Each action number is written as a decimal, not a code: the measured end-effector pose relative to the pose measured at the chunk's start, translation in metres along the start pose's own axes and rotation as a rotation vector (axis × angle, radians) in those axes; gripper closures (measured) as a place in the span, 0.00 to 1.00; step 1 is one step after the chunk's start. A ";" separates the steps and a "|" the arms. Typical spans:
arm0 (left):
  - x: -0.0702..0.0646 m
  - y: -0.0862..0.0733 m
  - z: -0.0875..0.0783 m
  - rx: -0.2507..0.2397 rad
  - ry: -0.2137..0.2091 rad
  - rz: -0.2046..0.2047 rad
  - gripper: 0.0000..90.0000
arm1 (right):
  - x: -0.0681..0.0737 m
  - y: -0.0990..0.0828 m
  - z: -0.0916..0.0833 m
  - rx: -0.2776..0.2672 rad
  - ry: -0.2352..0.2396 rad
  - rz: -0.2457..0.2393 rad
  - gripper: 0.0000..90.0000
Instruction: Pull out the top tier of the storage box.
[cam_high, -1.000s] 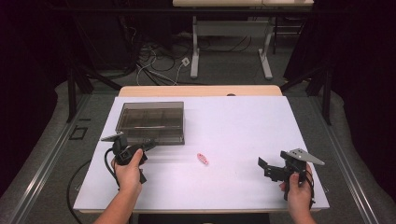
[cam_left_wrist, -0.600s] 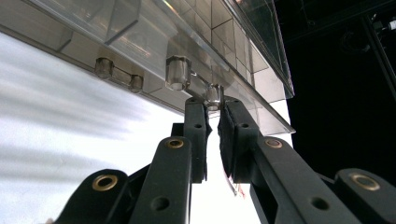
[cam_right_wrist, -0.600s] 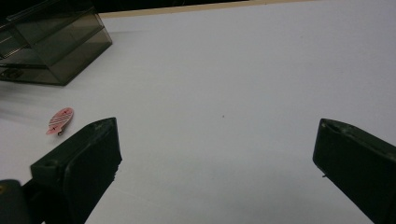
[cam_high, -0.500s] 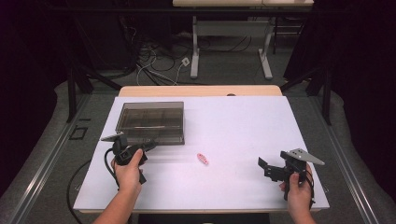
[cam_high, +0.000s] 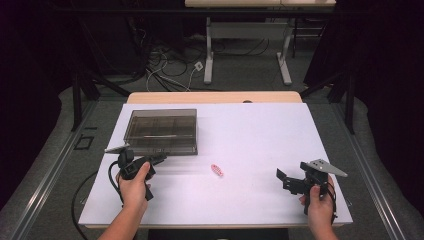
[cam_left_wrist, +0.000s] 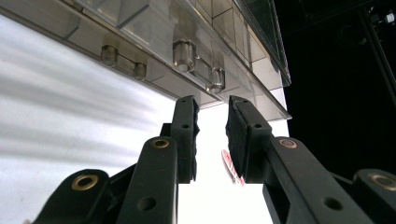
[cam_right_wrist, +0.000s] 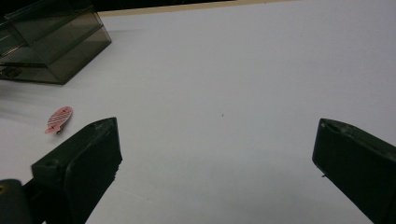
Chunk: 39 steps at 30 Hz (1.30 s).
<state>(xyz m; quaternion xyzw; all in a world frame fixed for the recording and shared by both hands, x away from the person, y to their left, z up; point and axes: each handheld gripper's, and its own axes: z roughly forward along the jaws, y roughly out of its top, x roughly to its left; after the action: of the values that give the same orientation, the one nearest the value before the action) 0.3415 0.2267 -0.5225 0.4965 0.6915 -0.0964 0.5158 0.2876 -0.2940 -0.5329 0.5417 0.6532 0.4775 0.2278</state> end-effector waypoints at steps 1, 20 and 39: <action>0.000 0.000 -0.001 0.001 0.000 0.004 0.80 | 0.000 0.000 0.000 -0.002 -0.001 -0.005 0.01; 0.004 0.003 -0.025 0.022 0.030 0.062 0.66 | 0.000 0.000 0.000 0.000 -0.003 -0.004 0.01; -0.012 0.009 -0.038 -0.024 0.106 0.239 0.53 | -0.001 0.000 0.000 0.002 -0.006 -0.020 0.01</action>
<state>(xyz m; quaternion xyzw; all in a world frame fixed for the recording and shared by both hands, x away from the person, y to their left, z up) 0.3247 0.2488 -0.4924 0.5738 0.6546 0.0003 0.4923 0.2882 -0.2946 -0.5336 0.5367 0.6582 0.4732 0.2339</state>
